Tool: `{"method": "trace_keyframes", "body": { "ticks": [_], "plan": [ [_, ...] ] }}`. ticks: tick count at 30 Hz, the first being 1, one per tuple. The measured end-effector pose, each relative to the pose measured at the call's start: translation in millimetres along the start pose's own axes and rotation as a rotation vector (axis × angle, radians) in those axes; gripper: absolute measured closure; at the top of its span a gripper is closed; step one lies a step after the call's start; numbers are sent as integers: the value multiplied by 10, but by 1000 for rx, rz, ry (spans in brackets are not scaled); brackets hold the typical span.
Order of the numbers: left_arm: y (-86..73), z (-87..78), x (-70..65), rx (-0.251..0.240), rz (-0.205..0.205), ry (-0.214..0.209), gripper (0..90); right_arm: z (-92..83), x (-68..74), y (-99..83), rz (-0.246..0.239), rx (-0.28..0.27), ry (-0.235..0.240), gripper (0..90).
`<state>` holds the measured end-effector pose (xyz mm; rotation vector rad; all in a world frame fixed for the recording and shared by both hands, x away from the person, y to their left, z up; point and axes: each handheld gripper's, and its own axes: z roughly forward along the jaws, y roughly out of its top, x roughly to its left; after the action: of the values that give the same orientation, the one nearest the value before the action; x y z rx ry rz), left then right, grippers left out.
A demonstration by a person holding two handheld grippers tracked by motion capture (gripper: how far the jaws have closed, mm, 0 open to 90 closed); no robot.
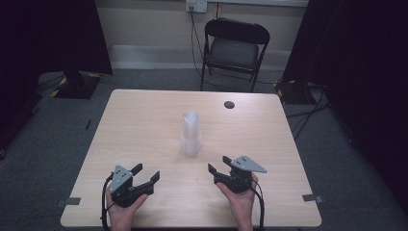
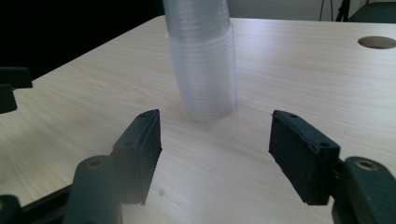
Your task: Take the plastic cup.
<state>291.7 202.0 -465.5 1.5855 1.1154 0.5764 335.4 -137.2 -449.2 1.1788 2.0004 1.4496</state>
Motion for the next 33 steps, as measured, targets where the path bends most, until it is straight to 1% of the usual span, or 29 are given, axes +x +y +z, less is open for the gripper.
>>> {"method": "trace_keyframes", "body": {
  "ticks": [2,4,7,8,10,11,12,15,18,21,23,24,27,29,30,32,33],
  "plan": [
    [7,6,-11,5,3,0,263,28,15,40,-6,-1,10,327],
    [20,7,-13,10,11,-3,261,52,29,76,-15,-13,24,323],
    [35,23,-15,13,5,-5,248,80,53,134,-34,-28,41,311],
    [40,35,-16,17,-2,-6,244,86,59,147,-34,-29,43,304],
    [57,66,-22,23,-4,-7,234,100,69,180,-32,-31,55,283],
    [69,76,-27,27,7,-8,234,108,73,198,-36,-26,65,264],
    [82,88,-35,25,14,-14,234,110,80,215,-41,-25,64,251],
    [119,117,-69,20,26,-22,234,119,100,272,-66,-24,67,249],
    [141,136,-110,26,49,-37,234,147,106,339,-83,-25,73,239],
    [147,136,-146,17,69,-61,224,184,118,408,-98,-28,75,235],
    [149,132,-159,13,58,-48,222,210,126,438,-101,-31,75,233],
    [152,128,-156,14,52,-43,222,228,132,455,-113,-25,74,233],
    [160,117,-141,11,42,-38,221,278,143,481,-116,-28,81,227],
    [157,108,-130,12,39,-31,219,326,142,523,-136,-28,76,220],
    [151,104,-123,13,42,-33,214,343,137,539,-139,-31,75,219],
    [142,101,-116,15,35,-38,203,389,124,580,-146,-30,74,213],
    [140,102,-115,17,36,-34,203,414,119,597,-150,-30,74,208]
  ]
}}
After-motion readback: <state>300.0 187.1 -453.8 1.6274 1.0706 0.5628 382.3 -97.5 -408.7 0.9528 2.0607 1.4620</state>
